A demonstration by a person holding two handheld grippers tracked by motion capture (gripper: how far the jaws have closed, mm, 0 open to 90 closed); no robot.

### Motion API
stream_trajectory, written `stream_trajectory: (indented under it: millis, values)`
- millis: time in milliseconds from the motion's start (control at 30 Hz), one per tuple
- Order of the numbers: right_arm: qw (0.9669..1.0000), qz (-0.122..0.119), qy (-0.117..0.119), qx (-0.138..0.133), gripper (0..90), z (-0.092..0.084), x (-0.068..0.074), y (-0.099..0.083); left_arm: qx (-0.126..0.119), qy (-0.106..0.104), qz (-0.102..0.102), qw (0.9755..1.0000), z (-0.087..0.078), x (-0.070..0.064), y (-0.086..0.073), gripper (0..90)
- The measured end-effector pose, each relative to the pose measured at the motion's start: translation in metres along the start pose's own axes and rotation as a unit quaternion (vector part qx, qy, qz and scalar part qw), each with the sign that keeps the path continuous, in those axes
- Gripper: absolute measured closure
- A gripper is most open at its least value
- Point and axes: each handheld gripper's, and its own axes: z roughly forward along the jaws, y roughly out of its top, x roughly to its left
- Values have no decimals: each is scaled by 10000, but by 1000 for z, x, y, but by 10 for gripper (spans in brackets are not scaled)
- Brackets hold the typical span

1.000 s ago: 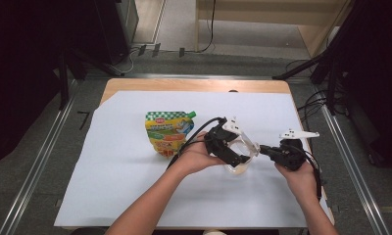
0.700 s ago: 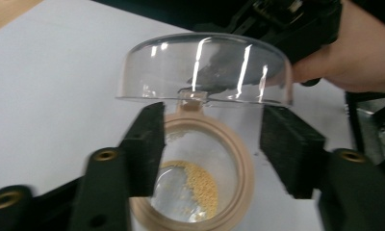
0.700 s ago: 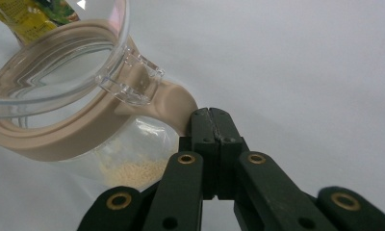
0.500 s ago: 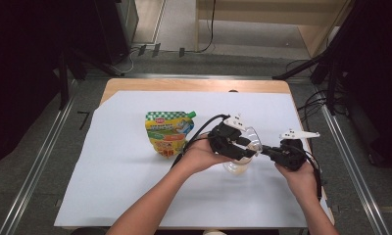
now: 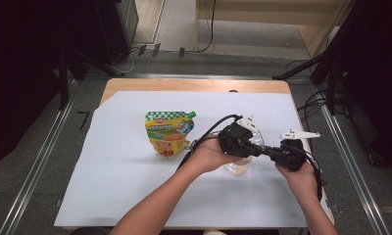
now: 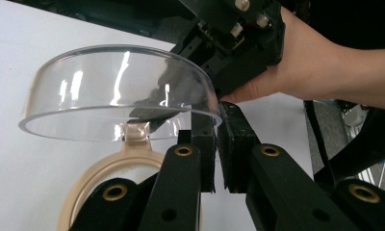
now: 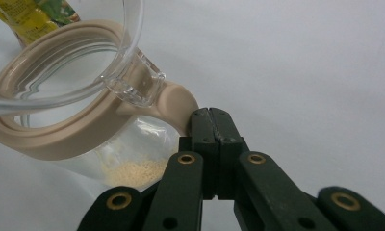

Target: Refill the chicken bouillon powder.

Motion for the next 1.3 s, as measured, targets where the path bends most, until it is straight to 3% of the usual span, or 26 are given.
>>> stream_trajectory:
  millis: [200,367,533,800,1000,1100,1200,1300]
  values:
    - [10000,20,3,9,900,0,0,0,-14,-9,14,10000,8,2,11,858]
    - [10000,56,57,-11,900,0,-2,-1,-77,-120,-158,9998,17,6,15,834]
    - [10000,53,76,-28,900,-2,-1,-2,112,-100,-229,9996,21,7,15,750]
    - [9999,77,0,-130,900,-15,-1,-4,152,-191,-176,9995,12,1,13,579]
    - [9997,150,28,-203,873,-33,8,-11,23,-414,-512,9978,-1,7,5,509]
    - [9995,169,135,-230,858,-40,17,-15,-9,-367,-532,9979,-9,7,-2,508]
    - [9996,52,179,-196,818,-43,28,-20,77,-169,-581,9981,-14,8,-10,470]
    - [9993,41,339,-182,779,-42,39,-23,106,-189,-606,9979,-20,10,-20,504]
